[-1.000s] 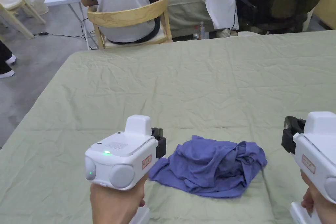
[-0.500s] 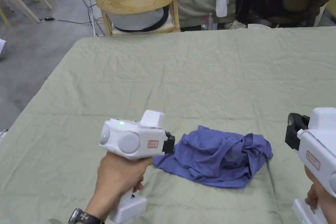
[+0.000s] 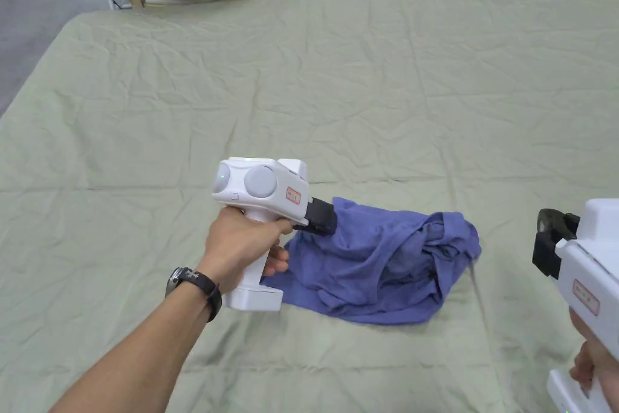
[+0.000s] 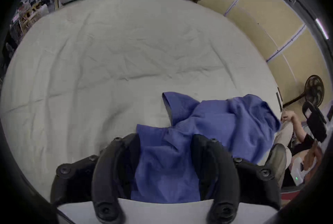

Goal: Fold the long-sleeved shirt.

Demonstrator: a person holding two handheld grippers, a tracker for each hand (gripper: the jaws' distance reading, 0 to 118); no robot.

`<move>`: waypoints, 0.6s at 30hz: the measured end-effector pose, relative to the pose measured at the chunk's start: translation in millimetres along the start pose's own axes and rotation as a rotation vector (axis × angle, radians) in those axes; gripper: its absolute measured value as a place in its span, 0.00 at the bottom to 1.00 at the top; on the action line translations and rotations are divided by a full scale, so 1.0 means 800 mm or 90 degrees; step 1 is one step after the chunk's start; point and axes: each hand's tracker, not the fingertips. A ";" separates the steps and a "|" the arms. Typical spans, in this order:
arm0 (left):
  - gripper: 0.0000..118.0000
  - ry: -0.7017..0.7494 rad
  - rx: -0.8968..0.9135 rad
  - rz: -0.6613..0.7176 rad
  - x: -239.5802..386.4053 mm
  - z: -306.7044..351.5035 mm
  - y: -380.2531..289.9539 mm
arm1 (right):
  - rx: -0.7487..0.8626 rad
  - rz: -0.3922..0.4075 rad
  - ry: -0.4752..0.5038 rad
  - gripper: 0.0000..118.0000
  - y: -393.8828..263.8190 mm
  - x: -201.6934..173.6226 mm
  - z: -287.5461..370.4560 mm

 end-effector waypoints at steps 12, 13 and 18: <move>0.13 -0.011 0.014 -0.001 0.012 -0.008 -0.026 | -0.025 -0.012 0.007 0.04 -0.014 0.002 -0.016; 0.13 -0.003 0.015 -0.013 0.016 -0.010 -0.028 | -0.022 -0.005 0.010 0.07 -0.012 0.000 -0.016; 0.13 0.010 0.012 -0.014 0.013 -0.023 -0.029 | -0.058 -0.018 0.047 0.53 0.007 0.015 -0.043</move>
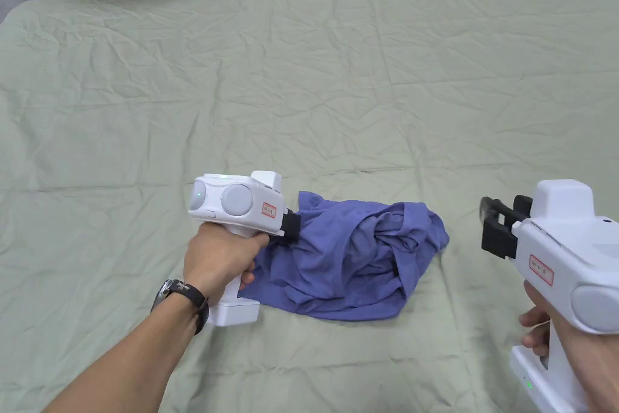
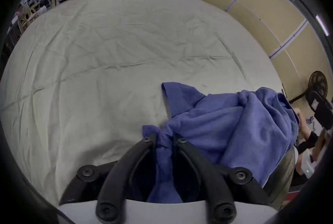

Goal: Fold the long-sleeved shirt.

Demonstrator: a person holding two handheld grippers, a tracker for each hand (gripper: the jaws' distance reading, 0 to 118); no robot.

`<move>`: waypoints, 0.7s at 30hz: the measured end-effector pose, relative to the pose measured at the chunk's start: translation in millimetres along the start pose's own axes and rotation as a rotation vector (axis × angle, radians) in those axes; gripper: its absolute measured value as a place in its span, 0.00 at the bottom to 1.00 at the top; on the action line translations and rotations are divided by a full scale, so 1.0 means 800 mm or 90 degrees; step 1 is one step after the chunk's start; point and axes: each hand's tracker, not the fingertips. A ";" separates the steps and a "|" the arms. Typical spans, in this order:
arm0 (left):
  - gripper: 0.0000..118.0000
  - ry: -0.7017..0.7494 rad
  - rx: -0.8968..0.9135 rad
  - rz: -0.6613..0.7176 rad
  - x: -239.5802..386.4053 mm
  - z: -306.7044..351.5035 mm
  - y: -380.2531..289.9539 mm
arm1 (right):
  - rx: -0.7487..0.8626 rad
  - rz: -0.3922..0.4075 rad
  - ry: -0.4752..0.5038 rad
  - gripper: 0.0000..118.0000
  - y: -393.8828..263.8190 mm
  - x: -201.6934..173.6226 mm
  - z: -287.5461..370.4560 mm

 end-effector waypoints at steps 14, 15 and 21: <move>0.13 0.001 -0.008 0.007 -0.012 -0.018 0.009 | -0.238 0.324 0.187 0.71 0.003 -0.006 -0.173; 0.13 0.005 -0.008 0.003 -0.011 -0.019 0.009 | -0.242 0.332 0.205 0.70 -0.003 -0.014 -0.178; 0.13 0.020 -0.009 -0.019 -0.005 -0.020 0.009 | -0.231 0.339 0.201 0.42 -0.019 -0.041 -0.186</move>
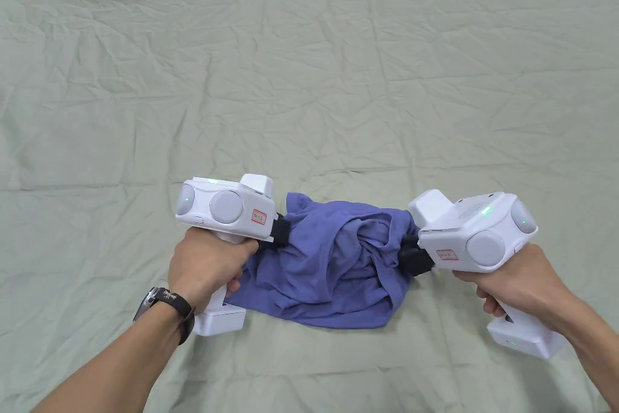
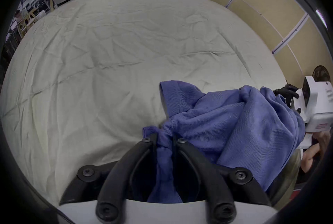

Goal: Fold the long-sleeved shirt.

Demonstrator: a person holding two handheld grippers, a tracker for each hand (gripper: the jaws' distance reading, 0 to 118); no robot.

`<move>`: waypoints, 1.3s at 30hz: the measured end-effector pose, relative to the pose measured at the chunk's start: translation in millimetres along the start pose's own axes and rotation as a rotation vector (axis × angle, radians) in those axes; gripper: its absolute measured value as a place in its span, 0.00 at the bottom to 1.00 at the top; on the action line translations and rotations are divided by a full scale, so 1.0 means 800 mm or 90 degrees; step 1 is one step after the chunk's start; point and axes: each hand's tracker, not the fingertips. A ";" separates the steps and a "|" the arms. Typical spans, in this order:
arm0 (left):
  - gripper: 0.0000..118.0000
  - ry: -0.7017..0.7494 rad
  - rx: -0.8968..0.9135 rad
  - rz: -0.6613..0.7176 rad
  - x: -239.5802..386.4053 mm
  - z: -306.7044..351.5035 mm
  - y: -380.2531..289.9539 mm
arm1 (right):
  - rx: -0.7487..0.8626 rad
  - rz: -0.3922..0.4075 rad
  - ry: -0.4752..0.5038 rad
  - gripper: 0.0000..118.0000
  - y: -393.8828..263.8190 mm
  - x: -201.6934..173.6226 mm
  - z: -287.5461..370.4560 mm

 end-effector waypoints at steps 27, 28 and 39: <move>0.11 0.130 0.492 -0.079 0.014 0.536 0.081 | 0.446 0.116 -0.305 0.11 0.221 -0.035 0.482; 0.11 0.132 0.507 -0.074 0.014 0.555 0.088 | 0.457 0.109 -0.318 0.11 0.233 -0.032 0.504; 0.11 0.162 0.642 -0.043 0.027 0.744 0.160 | 0.530 0.083 -0.411 0.11 0.348 -0.010 0.696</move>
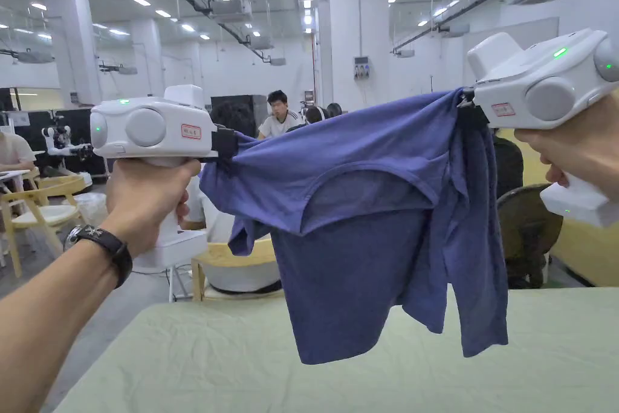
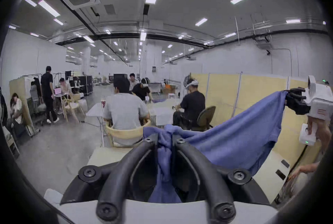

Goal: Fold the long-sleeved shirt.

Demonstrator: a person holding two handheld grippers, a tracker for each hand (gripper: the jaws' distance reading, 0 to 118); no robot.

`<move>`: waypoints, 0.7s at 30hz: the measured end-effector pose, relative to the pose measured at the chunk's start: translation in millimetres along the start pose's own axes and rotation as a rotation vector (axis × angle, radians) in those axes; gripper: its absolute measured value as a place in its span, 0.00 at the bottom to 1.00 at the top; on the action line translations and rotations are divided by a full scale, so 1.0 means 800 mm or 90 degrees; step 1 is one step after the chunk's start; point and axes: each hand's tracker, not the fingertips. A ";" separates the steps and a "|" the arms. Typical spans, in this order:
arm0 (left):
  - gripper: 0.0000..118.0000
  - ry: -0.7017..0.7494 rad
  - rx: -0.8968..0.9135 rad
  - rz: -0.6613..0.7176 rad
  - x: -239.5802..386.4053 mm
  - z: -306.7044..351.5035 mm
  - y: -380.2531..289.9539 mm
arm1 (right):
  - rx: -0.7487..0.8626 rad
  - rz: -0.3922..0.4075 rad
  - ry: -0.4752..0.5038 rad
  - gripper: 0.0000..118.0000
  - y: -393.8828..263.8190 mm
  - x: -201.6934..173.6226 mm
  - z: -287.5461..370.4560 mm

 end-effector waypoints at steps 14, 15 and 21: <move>0.11 0.015 0.038 -0.003 0.000 -0.027 0.071 | -0.008 -0.025 -0.046 0.11 0.044 0.029 -0.036; 0.11 0.021 0.036 -0.007 -0.001 -0.034 0.070 | -0.014 -0.022 -0.054 0.11 0.040 0.029 -0.044; 0.11 0.022 0.025 0.021 -0.020 -0.088 0.060 | -0.020 -0.029 -0.041 0.11 0.020 0.028 -0.102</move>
